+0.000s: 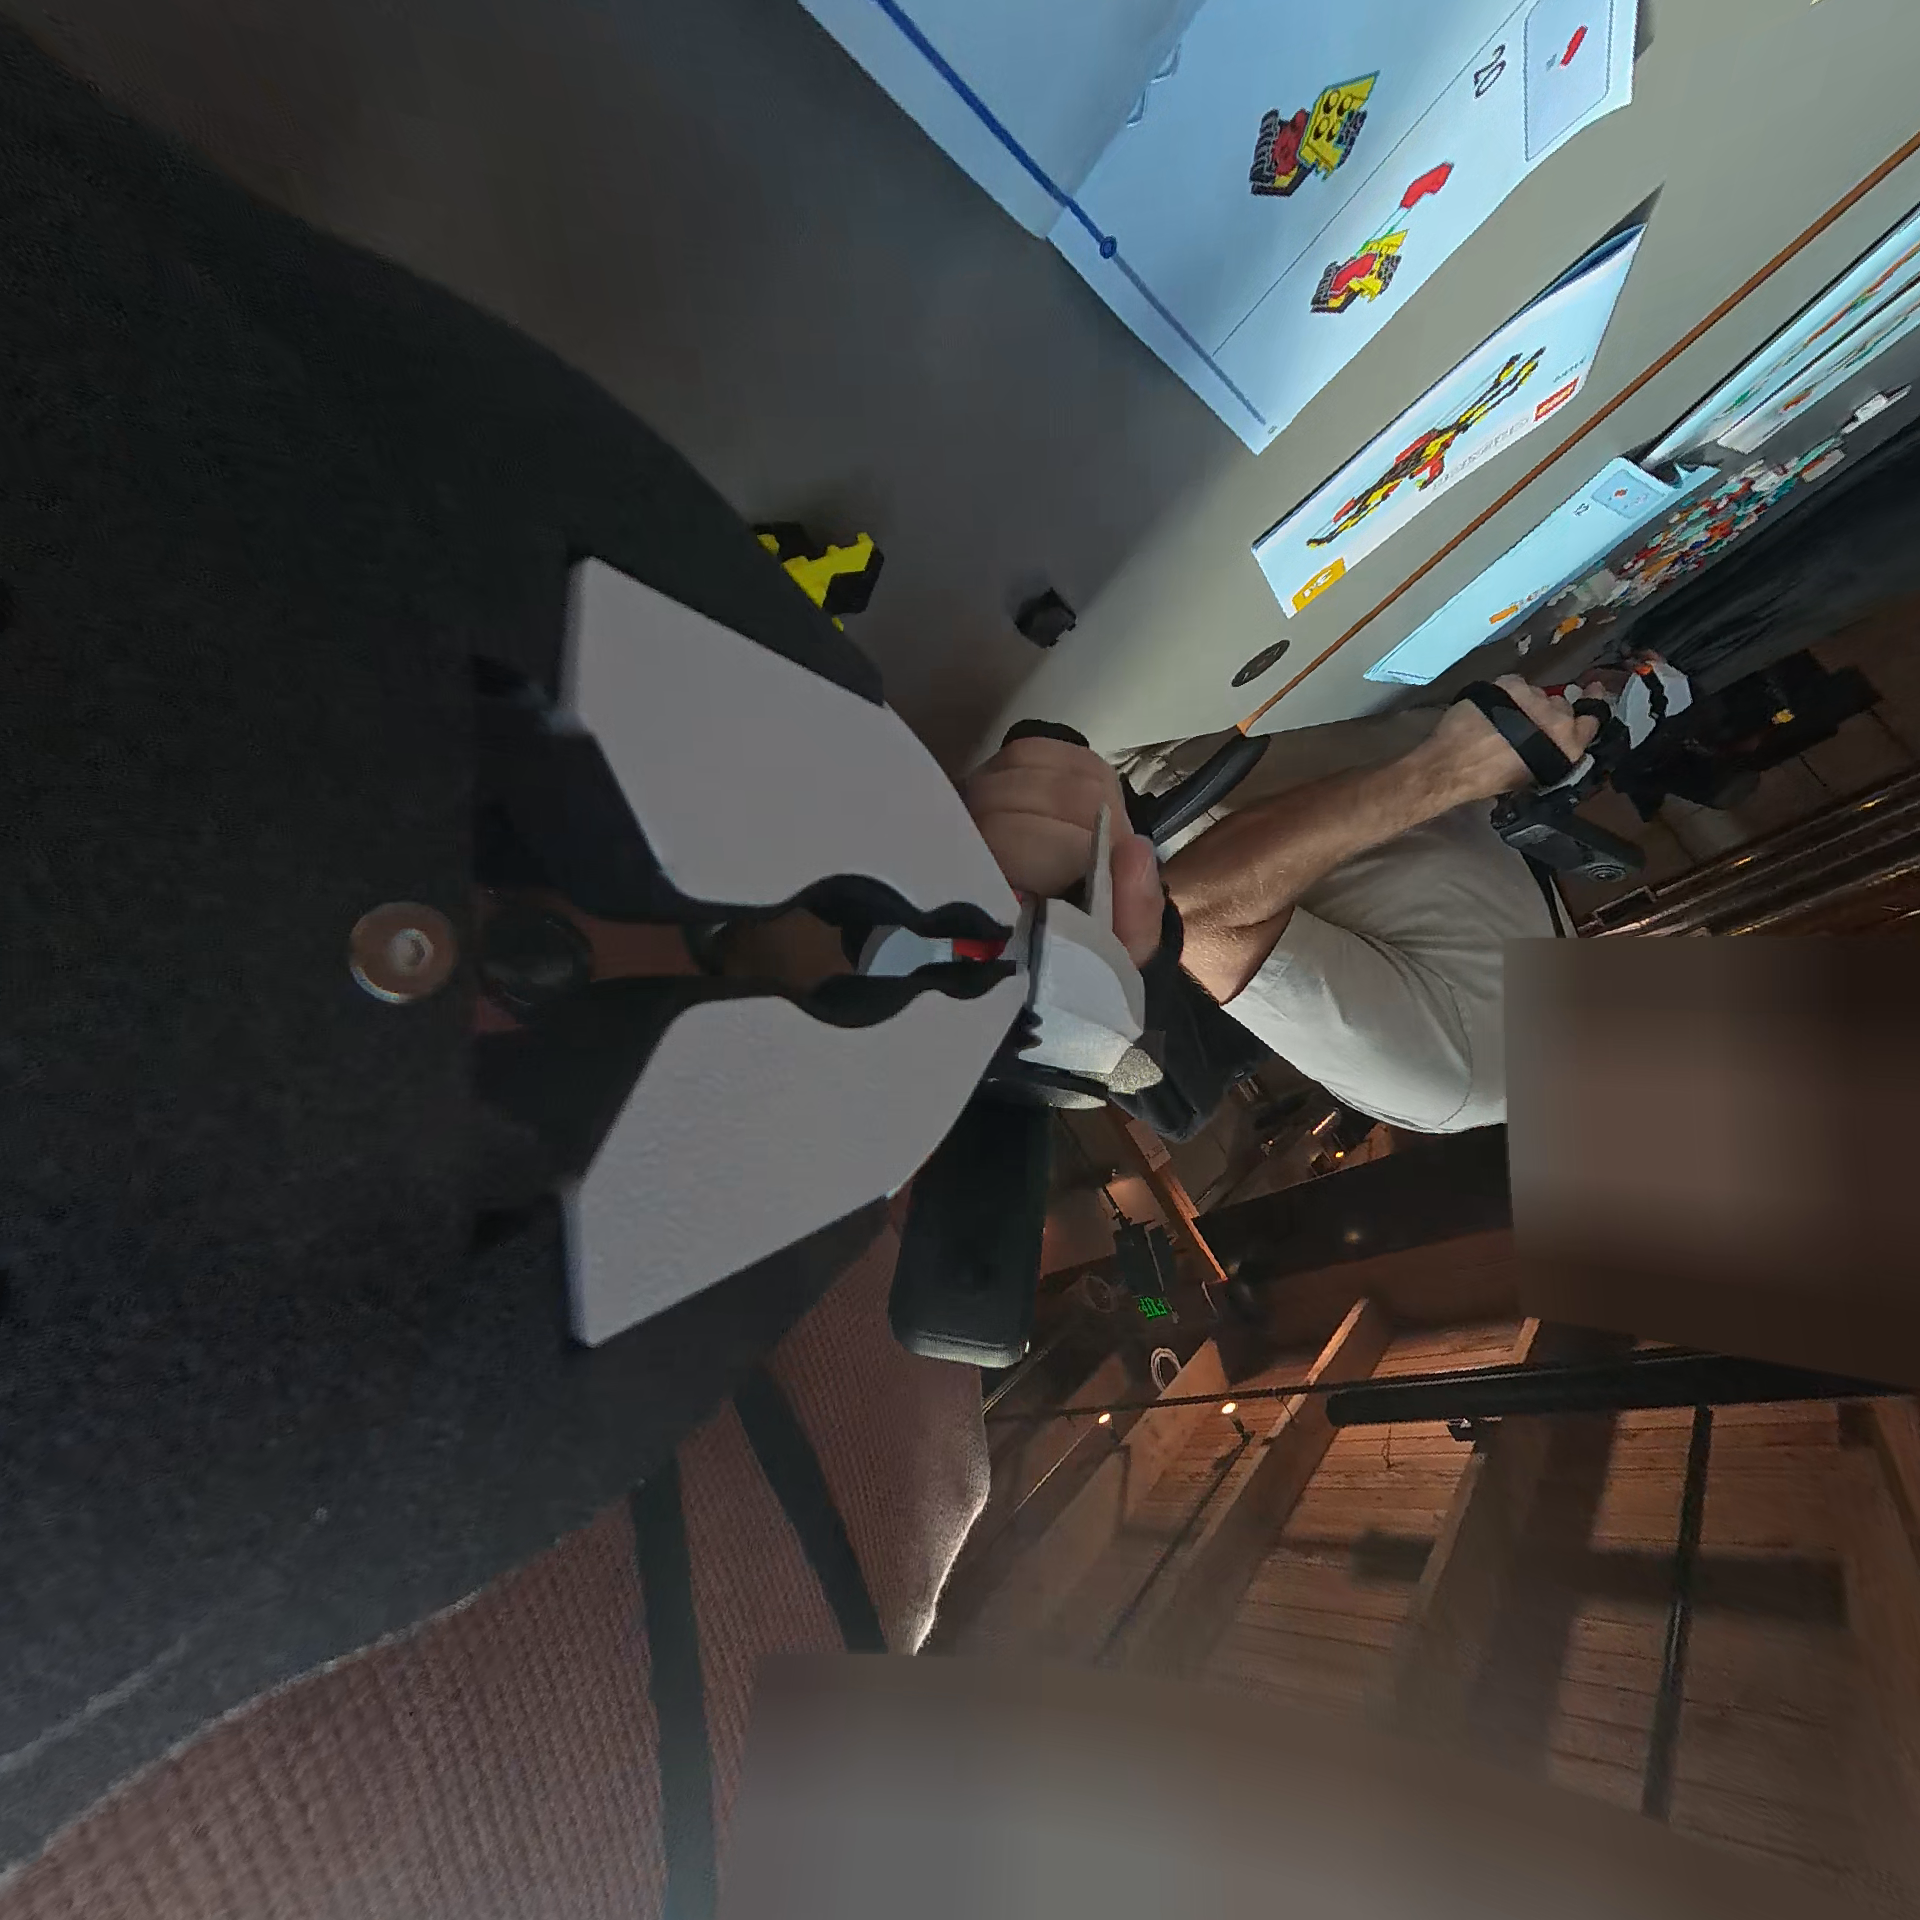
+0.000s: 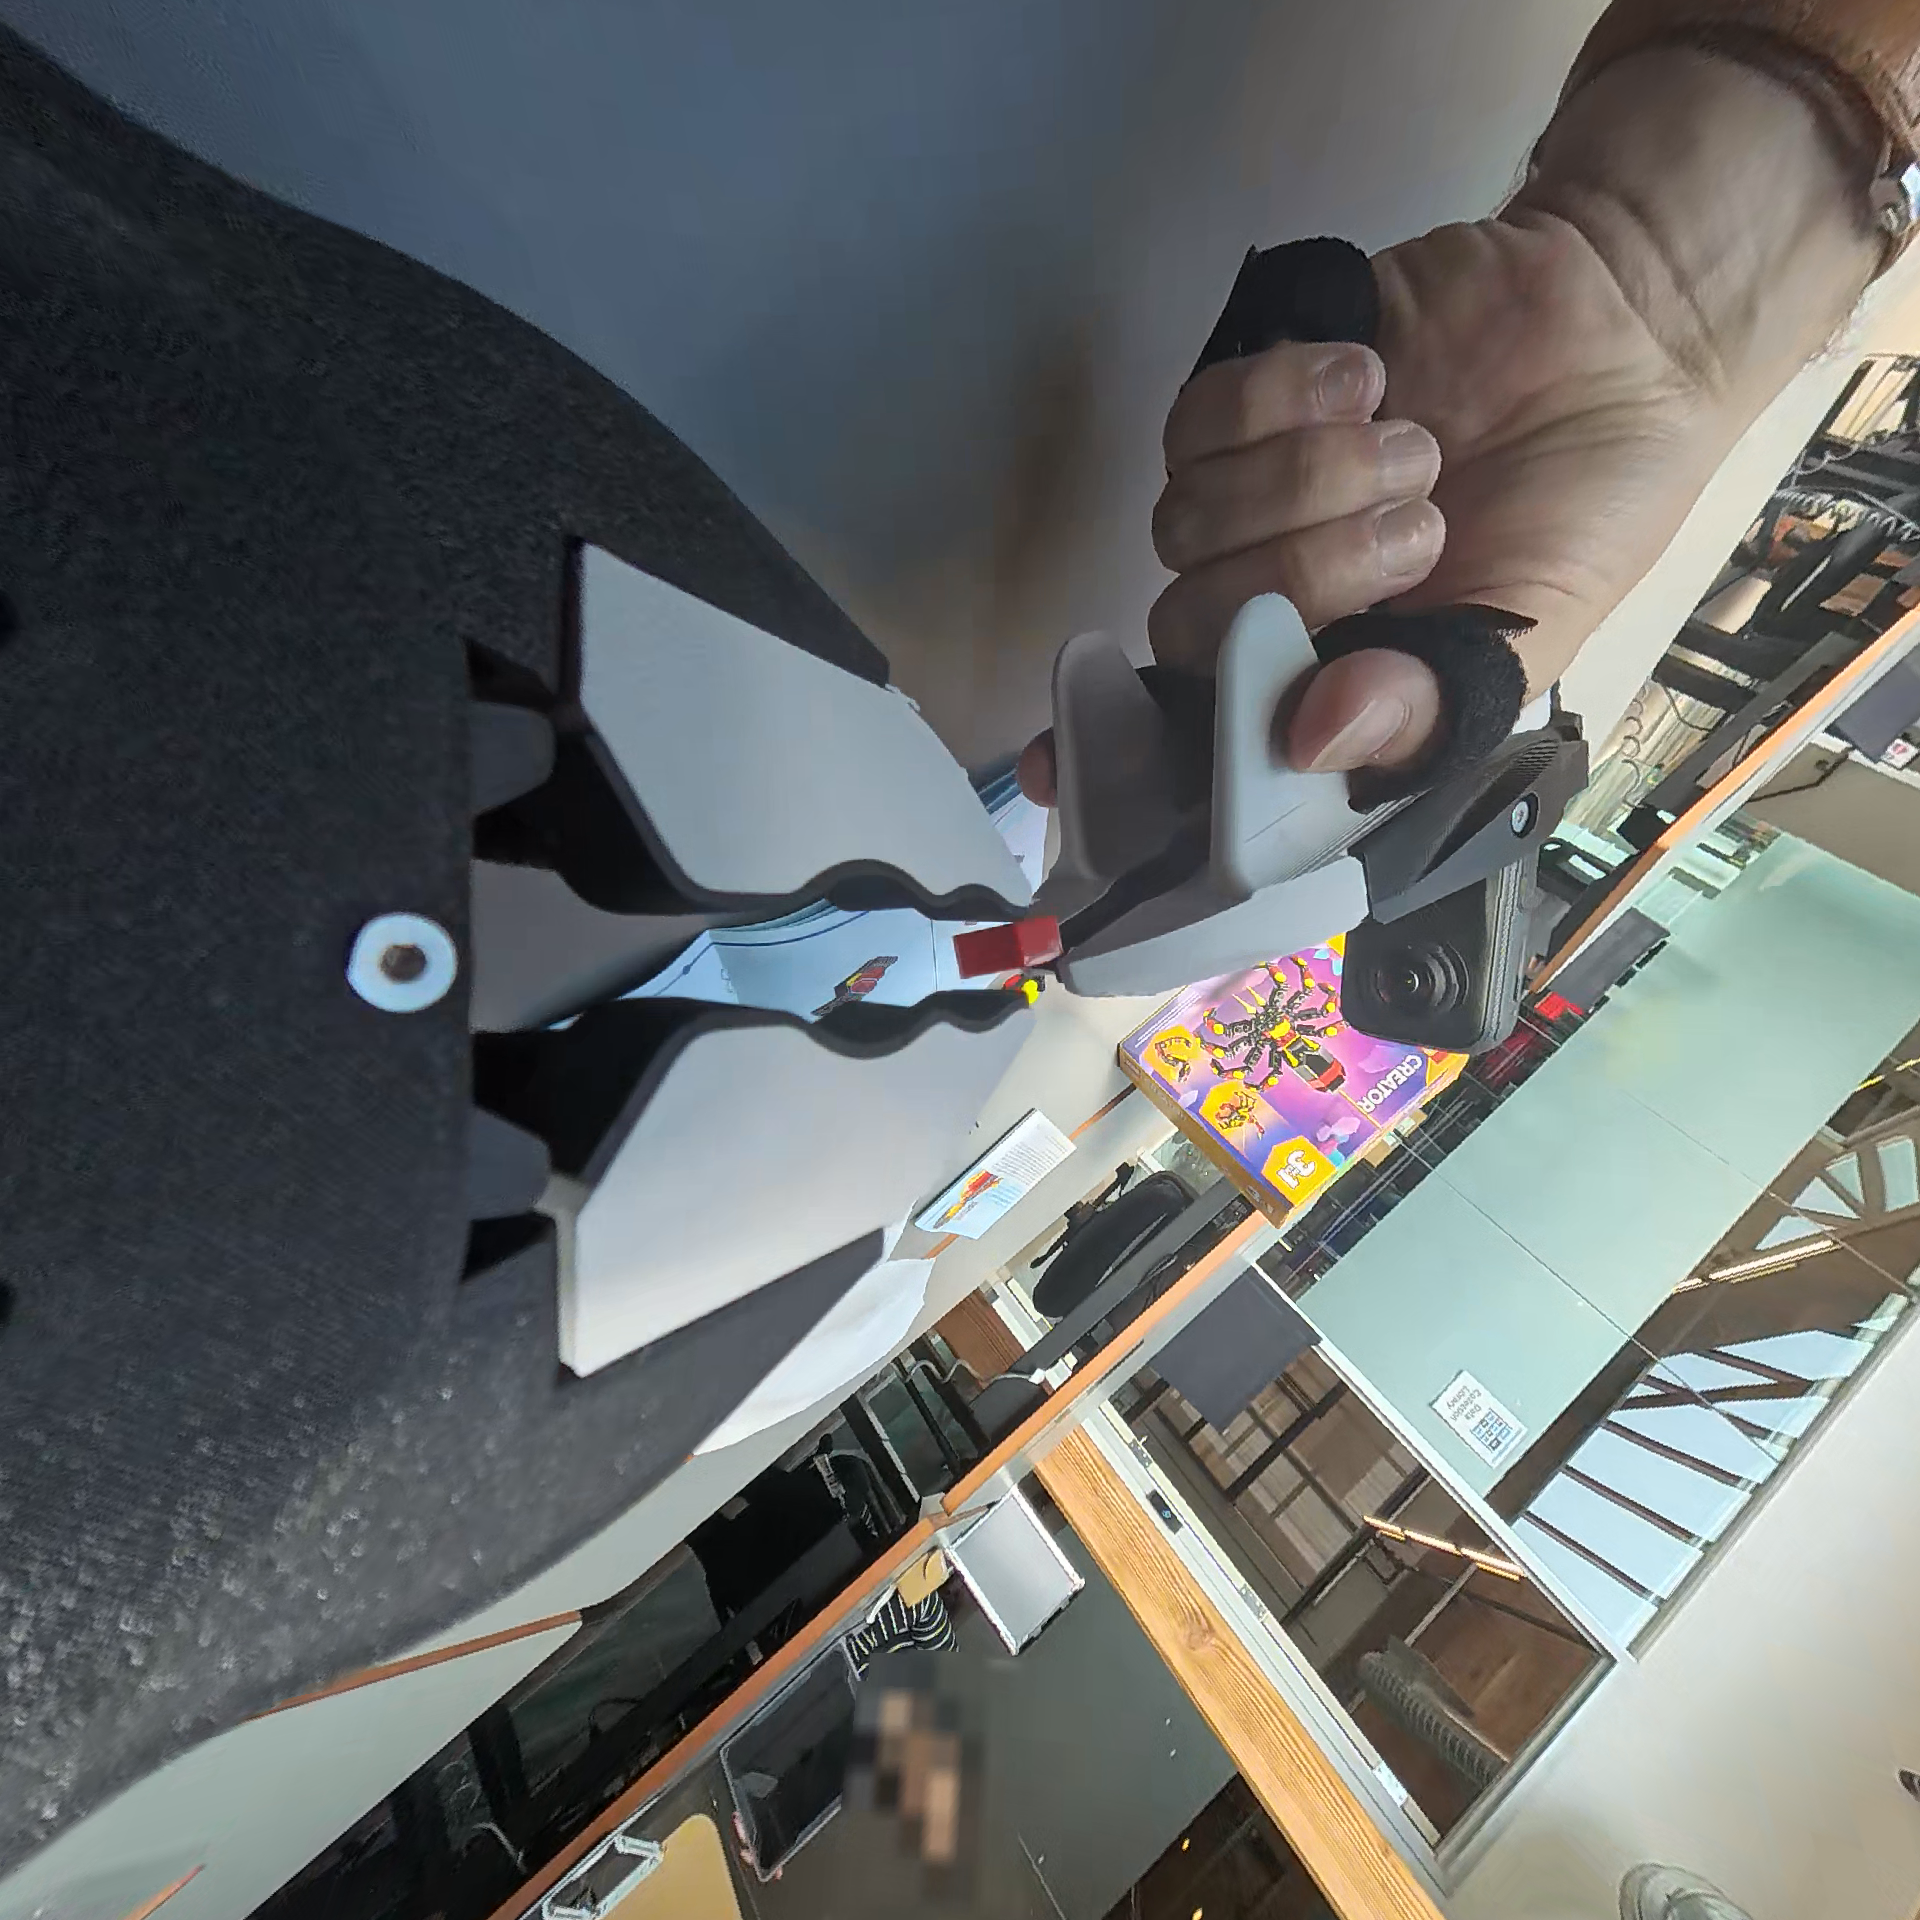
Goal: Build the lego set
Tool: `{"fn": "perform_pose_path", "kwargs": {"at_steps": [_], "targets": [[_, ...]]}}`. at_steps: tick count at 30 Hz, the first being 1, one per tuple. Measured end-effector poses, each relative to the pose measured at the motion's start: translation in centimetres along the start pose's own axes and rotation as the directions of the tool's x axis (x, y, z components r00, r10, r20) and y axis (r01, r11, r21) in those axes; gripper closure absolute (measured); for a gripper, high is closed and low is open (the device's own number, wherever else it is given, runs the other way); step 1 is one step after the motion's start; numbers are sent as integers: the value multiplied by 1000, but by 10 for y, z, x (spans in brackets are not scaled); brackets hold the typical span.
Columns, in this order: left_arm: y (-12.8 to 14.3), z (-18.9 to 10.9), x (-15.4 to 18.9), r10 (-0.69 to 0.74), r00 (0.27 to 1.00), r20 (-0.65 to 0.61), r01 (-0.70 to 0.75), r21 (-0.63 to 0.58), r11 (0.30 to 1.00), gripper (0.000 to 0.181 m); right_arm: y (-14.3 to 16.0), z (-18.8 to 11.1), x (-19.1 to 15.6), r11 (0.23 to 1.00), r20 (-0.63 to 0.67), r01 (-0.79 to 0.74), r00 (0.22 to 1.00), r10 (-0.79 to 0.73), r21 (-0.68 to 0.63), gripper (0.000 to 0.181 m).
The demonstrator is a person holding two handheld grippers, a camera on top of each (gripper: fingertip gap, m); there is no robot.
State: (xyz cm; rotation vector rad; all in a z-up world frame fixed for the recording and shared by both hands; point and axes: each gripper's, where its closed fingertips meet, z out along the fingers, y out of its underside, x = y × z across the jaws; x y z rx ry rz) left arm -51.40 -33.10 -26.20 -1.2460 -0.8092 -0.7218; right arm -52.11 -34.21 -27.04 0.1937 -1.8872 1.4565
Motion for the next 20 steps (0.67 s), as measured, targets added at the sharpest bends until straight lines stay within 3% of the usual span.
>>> {"fn": "perform_pose_path", "kwargs": {"at_steps": [9, 13, 14, 16, 19, 20], "targets": [[-1, -1, -2, -16, 1000, 6, 16, 27, 1000, 177, 5, -4, -2, 1000, 20, 2, 1000, -1, -26, 174], [-12, -9, -1, 74, 997, 19, -75, 36, 997, 174, 18, -10, 1, 984, 56, -150, 986, 156, -95, 174], [-11, -11, -3, 147, 988, 55, -146, -17, 989, 175, 24, -15, 0, 967, 75, -216, 971, 227, -138, 174], [0, -17, -22, 336, 925, 180, -288, -249, 925, 181, 37, -28, -11, 892, 139, -361, 902, 408, -273, 174], [18, -29, -59, 629, 725, 280, -361, -624, 693, 181, 45, -48, -43, 751, 234, -463, 755, 612, -471, 174], [22, -31, -70, 696, 666, 270, -351, -710, 611, 181, 50, -50, -51, 733, 239, -441, 748, 620, -518, 174]]}}
